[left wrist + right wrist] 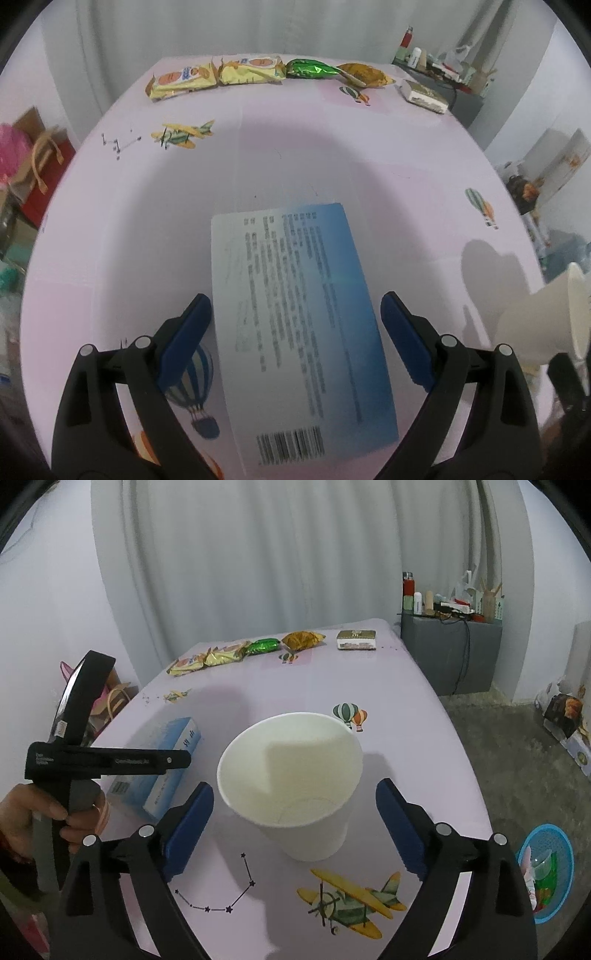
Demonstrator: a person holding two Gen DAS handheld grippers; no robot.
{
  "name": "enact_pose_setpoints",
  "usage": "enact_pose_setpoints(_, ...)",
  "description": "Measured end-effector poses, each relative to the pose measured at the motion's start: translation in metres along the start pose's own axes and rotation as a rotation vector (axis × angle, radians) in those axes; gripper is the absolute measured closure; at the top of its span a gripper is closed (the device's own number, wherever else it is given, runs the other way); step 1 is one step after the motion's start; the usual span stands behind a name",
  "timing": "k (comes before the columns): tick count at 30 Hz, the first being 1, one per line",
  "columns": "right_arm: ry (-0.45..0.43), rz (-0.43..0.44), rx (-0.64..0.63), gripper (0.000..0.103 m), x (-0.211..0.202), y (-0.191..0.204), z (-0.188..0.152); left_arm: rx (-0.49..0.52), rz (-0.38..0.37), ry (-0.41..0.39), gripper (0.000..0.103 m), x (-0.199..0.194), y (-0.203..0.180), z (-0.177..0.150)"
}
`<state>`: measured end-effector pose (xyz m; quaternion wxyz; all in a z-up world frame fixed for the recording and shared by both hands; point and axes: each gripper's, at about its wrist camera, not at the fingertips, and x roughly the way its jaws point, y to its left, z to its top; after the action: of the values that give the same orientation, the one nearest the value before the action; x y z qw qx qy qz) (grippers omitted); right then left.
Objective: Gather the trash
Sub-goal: 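Lift the white paper cup with the right tool and hold it upright, then grasp the blue-and-white tissue box with the left tool while the right holds the cup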
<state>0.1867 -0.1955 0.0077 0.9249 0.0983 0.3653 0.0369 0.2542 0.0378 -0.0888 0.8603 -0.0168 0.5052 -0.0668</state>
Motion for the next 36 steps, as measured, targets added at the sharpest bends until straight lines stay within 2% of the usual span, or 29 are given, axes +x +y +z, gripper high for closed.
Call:
enact_pose_setpoints(5,0.011,0.014,0.020,0.016,0.004,-0.002,0.005,0.062,0.045,-0.010,0.016,0.001,-0.010,-0.005)
enact_pose_setpoints(7,0.014,0.027,0.021,0.016,0.005,-0.002,0.007,0.074,0.059,-0.030,0.026,-0.002,-0.011,-0.008)
enact_pose_setpoints(8,0.018,0.030,0.017,0.016,0.006,-0.002,0.008,0.075,0.056,-0.034,0.027,-0.003,-0.010,-0.009)
enact_pose_setpoints(14,0.030,0.024,-0.011,0.016,0.009,0.002,0.011,0.074,0.061,-0.042,0.028,-0.006,-0.010,-0.013)
enact_pose_setpoints(15,0.031,0.019,-0.015,0.017,0.009,0.003,0.012,0.075,0.062,-0.046,0.030,-0.007,-0.011,-0.014)
enact_pose_setpoints(19,0.047,-0.005,-0.026,0.034,0.009,0.003,0.011,0.088,0.069,-0.087,0.031,-0.017,-0.014,-0.017)
enact_pose_setpoints(21,0.050,-0.012,-0.020,0.038,0.009,0.002,0.011,0.096,0.070,-0.107,0.031,-0.022,-0.016,-0.018)
enact_pose_setpoints(36,-0.001,-0.012,0.001,0.040,-0.012,0.001,0.016,0.141,0.069,-0.198,0.032,-0.059,-0.028,-0.025)
